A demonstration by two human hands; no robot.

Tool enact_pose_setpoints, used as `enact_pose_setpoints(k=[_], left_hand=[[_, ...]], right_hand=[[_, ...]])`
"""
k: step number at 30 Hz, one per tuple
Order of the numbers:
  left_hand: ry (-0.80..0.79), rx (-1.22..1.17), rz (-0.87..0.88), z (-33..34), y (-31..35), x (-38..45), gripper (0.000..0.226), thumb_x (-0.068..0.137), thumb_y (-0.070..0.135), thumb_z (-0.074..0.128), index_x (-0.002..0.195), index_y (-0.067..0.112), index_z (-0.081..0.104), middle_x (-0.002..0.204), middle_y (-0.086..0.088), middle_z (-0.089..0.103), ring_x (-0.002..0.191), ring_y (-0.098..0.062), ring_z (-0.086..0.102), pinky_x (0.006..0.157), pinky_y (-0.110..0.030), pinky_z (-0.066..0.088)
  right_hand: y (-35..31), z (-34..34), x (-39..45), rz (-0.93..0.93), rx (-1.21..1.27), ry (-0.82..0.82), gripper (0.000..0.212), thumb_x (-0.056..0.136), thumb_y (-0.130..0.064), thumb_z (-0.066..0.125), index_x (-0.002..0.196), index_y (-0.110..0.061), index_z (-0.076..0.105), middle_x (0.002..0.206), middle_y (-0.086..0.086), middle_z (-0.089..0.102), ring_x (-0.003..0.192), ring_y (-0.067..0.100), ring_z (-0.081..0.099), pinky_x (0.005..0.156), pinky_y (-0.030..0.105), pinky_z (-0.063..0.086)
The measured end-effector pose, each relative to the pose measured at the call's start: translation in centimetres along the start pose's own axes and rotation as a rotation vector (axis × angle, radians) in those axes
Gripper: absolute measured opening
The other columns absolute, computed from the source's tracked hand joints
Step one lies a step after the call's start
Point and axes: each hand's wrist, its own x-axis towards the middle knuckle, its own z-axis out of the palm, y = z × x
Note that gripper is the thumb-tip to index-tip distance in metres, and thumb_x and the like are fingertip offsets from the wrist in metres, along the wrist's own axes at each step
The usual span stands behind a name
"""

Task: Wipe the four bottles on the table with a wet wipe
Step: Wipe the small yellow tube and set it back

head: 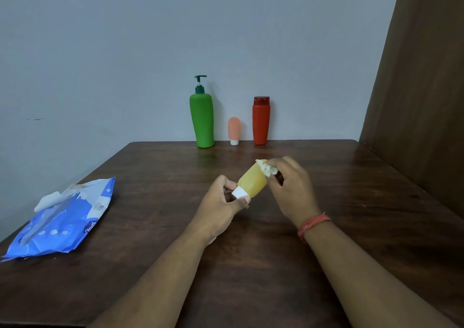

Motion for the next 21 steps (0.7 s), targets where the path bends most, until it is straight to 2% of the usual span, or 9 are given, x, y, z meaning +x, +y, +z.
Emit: enact_pose_setpoints(k=[3, 7, 9, 12, 14, 16, 17, 19, 21], left_hand=[[0.013, 0.057, 0.012, -0.1, 0.4, -0.2, 0.029, 0.074, 0.030, 0.078, 0.088, 0.028, 0.053, 0.105, -0.003, 0.067, 0.102, -0.028, 0.065, 0.095, -0.058, 0.051], [-0.001, 0.148, 0.044, 0.1, 0.5, -0.1, 0.030, 0.086, 0.015, 0.077, 0.091, 0.023, 0.049, 0.108, 0.008, 0.062, 0.105, -0.016, 0.062, 0.089, -0.041, 0.054], [-0.003, 0.153, 0.050, 0.2, 0.5, -0.1, 0.031, 0.087, 0.013, 0.077, 0.090, 0.024, 0.049, 0.108, 0.008, 0.062, 0.103, -0.017, 0.063, 0.088, -0.043, 0.055], [0.016, 0.122, 0.035, 0.2, 0.4, -0.1, 0.029, 0.086, 0.011, 0.077, 0.091, 0.021, 0.050, 0.106, 0.004, 0.065, 0.101, -0.022, 0.064, 0.089, -0.047, 0.053], [0.023, 0.113, 0.030, 0.1, 0.4, -0.1, 0.027, 0.086, 0.012, 0.078, 0.092, 0.018, 0.052, 0.104, -0.001, 0.068, 0.099, -0.024, 0.065, 0.086, -0.043, 0.053], [0.042, 0.105, 0.042, 0.1, 0.5, -0.1, 0.028, 0.085, 0.014, 0.079, 0.091, 0.015, 0.051, 0.098, -0.004, 0.070, 0.086, -0.017, 0.063, 0.074, -0.030, 0.051], [0.053, 0.104, 0.045, 0.0, 0.6, -0.1, 0.029, 0.085, 0.013, 0.078, 0.090, 0.014, 0.050, 0.095, -0.005, 0.069, 0.081, -0.012, 0.060, 0.068, -0.025, 0.048], [0.055, 0.072, 0.027, 0.0, 0.6, -0.1, 0.029, 0.086, 0.012, 0.078, 0.093, 0.011, 0.050, 0.093, -0.008, 0.068, 0.079, -0.011, 0.058, 0.067, -0.025, 0.047], [0.046, -0.011, 0.003, 0.1, 0.6, 0.0, 0.031, 0.085, 0.016, 0.080, 0.098, 0.010, 0.053, 0.094, -0.006, 0.069, 0.084, -0.018, 0.062, 0.075, -0.033, 0.051]], right_hand=[[-0.6, 0.8, -0.1, -0.096, 0.009, -0.087, 0.022, 0.085, 0.001, 0.063, 0.102, -0.012, 0.070, 0.090, -0.010, 0.050, 0.077, 0.000, 0.045, 0.067, 0.005, 0.034], [0.4, 0.0, 0.6, 0.092, -0.039, 0.069, 0.020, 0.088, -0.002, 0.061, 0.103, -0.012, 0.069, 0.097, -0.002, 0.058, 0.085, 0.015, 0.057, 0.068, 0.023, 0.040], [0.8, -0.5, 0.6, 0.136, -0.066, 0.061, 0.020, 0.090, -0.004, 0.060, 0.106, -0.012, 0.068, 0.098, -0.003, 0.057, 0.086, 0.016, 0.057, 0.068, 0.022, 0.039], [-0.2, -0.2, 0.2, 0.031, 0.015, -0.088, 0.029, 0.091, -0.003, 0.057, 0.113, -0.018, 0.069, 0.099, -0.007, 0.055, 0.086, 0.003, 0.051, 0.071, 0.007, 0.038], [-1.6, 0.2, -0.1, -0.082, 0.034, -0.204, 0.032, 0.089, -0.003, 0.057, 0.114, -0.020, 0.071, 0.099, -0.005, 0.055, 0.087, 0.005, 0.053, 0.075, 0.015, 0.045], [-2.8, 0.6, -0.5, -0.194, -0.045, -0.298, 0.029, 0.089, -0.008, 0.058, 0.112, -0.020, 0.070, 0.100, -0.004, 0.057, 0.088, 0.013, 0.057, 0.074, 0.031, 0.051], [-3.2, 0.7, -0.6, -0.246, -0.089, -0.322, 0.028, 0.089, -0.010, 0.059, 0.112, -0.020, 0.070, 0.100, -0.003, 0.057, 0.089, 0.015, 0.058, 0.072, 0.035, 0.052], [-3.3, 0.8, -0.7, -0.293, -0.144, -0.335, 0.028, 0.089, -0.013, 0.060, 0.114, -0.021, 0.069, 0.102, -0.004, 0.058, 0.090, 0.015, 0.058, 0.072, 0.035, 0.052], [-2.9, 0.6, -0.4, -0.239, -0.131, -0.254, 0.028, 0.088, -0.010, 0.060, 0.112, -0.021, 0.070, 0.102, -0.003, 0.059, 0.090, 0.013, 0.058, 0.075, 0.029, 0.051]])
